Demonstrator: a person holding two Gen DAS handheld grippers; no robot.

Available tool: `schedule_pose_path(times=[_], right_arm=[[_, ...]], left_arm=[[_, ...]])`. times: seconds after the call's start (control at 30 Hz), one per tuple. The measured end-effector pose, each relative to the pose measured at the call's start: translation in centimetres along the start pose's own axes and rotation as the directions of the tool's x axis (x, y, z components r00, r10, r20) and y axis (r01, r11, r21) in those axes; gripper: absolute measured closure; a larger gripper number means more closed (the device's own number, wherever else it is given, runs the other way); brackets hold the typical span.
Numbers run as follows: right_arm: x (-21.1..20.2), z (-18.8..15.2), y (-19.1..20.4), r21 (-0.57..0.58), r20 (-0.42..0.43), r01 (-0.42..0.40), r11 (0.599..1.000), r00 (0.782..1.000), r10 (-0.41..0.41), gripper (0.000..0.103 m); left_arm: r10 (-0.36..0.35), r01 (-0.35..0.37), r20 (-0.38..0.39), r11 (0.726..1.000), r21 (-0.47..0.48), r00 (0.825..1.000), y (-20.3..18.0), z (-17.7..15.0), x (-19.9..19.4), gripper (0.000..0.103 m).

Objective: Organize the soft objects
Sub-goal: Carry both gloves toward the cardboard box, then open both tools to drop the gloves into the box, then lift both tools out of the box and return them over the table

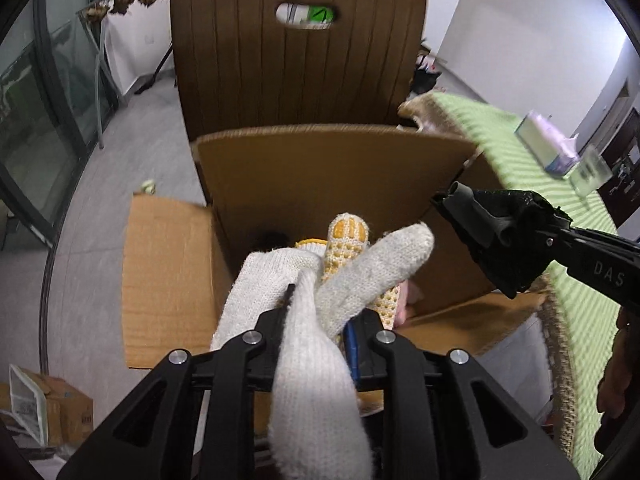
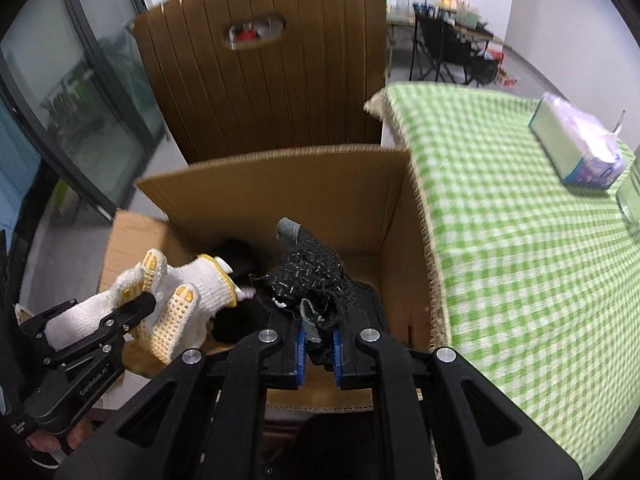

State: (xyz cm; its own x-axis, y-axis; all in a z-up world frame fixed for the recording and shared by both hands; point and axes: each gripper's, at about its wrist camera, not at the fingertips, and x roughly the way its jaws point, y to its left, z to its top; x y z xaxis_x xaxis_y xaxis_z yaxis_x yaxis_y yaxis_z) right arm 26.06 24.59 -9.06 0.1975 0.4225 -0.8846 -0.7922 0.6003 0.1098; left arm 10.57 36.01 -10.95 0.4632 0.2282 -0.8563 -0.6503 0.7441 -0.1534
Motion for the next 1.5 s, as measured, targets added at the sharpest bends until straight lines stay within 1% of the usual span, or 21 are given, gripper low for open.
schedule_pose_path(times=[0.03, 0.07, 0.1, 0.13, 0.17, 0.2, 0.3, 0.47, 0.63, 0.8, 0.9, 1.07, 1.17, 1.23, 1.27, 1.33, 1.37, 1.4, 1.43, 1.47, 1.5], right_arm=[[0.6, 0.1, 0.2, -0.002, -0.015, 0.005, 1.000, 1.000, -0.005, 0.092], [1.2, 0.2, 0.4, -0.006, -0.032, 0.018, 1.000, 0.999, -0.018, 0.089], [1.7, 0.4, 0.6, -0.006, -0.050, 0.028, 1.000, 0.998, -0.028, 0.077], [2.1, 0.5, 0.6, 0.000, -0.060, 0.032, 0.999, 0.998, -0.032, 0.057], [2.4, 0.7, 0.6, 0.010, -0.065, 0.036, 0.999, 0.997, -0.035, 0.049], [2.5, 0.8, 0.6, 0.014, -0.059, 0.031, 0.999, 0.998, -0.031, 0.045], [3.0, 1.2, 1.0, 0.003, -0.054, 0.032, 0.999, 0.998, -0.032, 0.045], [3.3, 1.6, 1.0, 0.004, -0.049, 0.028, 1.000, 0.998, -0.027, 0.045], [3.3, 1.8, 0.6, 0.003, -0.048, 0.031, 1.000, 0.998, -0.031, 0.045], [2.2, 1.4, 0.7, 0.009, -0.026, 0.032, 0.999, 0.999, -0.031, 0.045], [0.9, 1.2, 0.5, 0.017, 0.036, -0.001, 1.000, 0.999, 0.001, 0.045], [-1.7, 0.7, -0.2, 0.041, 0.139, -0.018, 0.999, 0.990, 0.013, 0.045], [-3.7, 0.3, -0.8, 0.055, 0.194, -0.014, 0.998, 0.981, 0.003, 0.045], [-5.1, -0.1, -1.2, 0.065, 0.229, -0.007, 0.998, 0.973, -0.008, 0.045], [-6.2, -0.5, -1.4, 0.066, 0.258, -0.001, 0.998, 0.966, -0.016, 0.045], [-7.6, -1.1, -1.7, 0.069, 0.304, 0.008, 0.998, 0.952, -0.029, 0.045], [-9.0, -1.8, -2.0, 0.068, 0.348, 0.015, 0.998, 0.937, -0.038, 0.045], [-9.8, -2.3, -2.2, 0.069, 0.381, 0.019, 0.997, 0.924, -0.044, 0.043], [-10.6, -2.8, -2.4, 0.070, 0.410, 0.023, 0.997, 0.911, -0.050, 0.037], [-11.8, -3.6, -2.7, 0.073, 0.456, 0.033, 0.997, 0.888, -0.063, 0.035], [-12.6, -4.2, -2.9, 0.078, 0.488, 0.042, 0.996, 0.870, -0.075, 0.034]], left_arm=[[0.003, -0.003, -0.022, 1.000, -0.008, 1.000, 0.1, 0.0, 0.6, 0.082], [0.000, -0.001, -0.041, 1.000, -0.013, 0.999, 0.2, 0.0, 1.0, 0.075], [-0.002, 0.001, -0.060, 1.000, -0.019, 0.998, 0.1, 0.0, 1.5, 0.060], [-0.013, 0.010, -0.064, 0.999, -0.041, 0.998, 0.3, 0.0, 1.7, 0.054], [-0.017, 0.013, -0.058, 0.998, -0.063, 0.998, 0.6, 0.1, 1.8, 0.046], [-0.016, 0.013, -0.050, 0.997, -0.070, 0.999, 0.7, 0.1, 1.8, 0.041], [-0.004, 0.001, -0.037, 0.998, -0.065, 0.999, 1.0, 0.1, 2.0, 0.039], [0.000, -0.003, -0.040, 0.997, -0.079, 0.999, 1.7, 0.2, 2.3, 0.036], [0.000, -0.004, -0.051, 0.997, -0.081, 0.999, 2.1, 0.3, 2.5, 0.036], [0.002, -0.005, -0.030, 0.996, -0.085, 1.000, 2.1, 0.5, 1.9, 0.036], [0.016, -0.016, 0.003, 0.997, -0.077, 1.000, 1.7, 0.4, 1.1, 0.036], [0.036, -0.031, 0.089, 0.998, -0.052, 0.995, 0.7, 0.6, -1.2, 0.036], [0.034, -0.031, 0.157, 0.999, -0.023, 0.987, -0.4, 0.7, -2.9, 0.035], [0.024, -0.024, 0.206, 1.000, 0.001, 0.978, -1.3, 0.6, -4.1, 0.035], [0.018, -0.020, 0.229, 1.000, 0.007, 0.973, -1.6, 0.6, -4.8, 0.035], [0.000, -0.009, 0.290, 1.000, 0.029, 0.957, -2.6, 0.4, -6.3, 0.033], [-0.007, -0.006, 0.320, 0.999, 0.041, 0.947, -3.0, 0.3, -7.1, 0.031], [-0.013, -0.009, 0.365, 0.998, 0.057, 0.931, -3.5, 0.1, -8.2, 0.028], [-0.015, -0.012, 0.396, 0.998, 0.067, 0.918, -3.9, -0.1, -8.9, 0.026], [-0.017, -0.019, 0.431, 0.997, 0.080, 0.902, -4.4, -0.3, -9.7, 0.022], [-0.019, -0.023, 0.452, 0.996, 0.089, 0.892, -4.6, -0.4, -10.3, 0.018]])
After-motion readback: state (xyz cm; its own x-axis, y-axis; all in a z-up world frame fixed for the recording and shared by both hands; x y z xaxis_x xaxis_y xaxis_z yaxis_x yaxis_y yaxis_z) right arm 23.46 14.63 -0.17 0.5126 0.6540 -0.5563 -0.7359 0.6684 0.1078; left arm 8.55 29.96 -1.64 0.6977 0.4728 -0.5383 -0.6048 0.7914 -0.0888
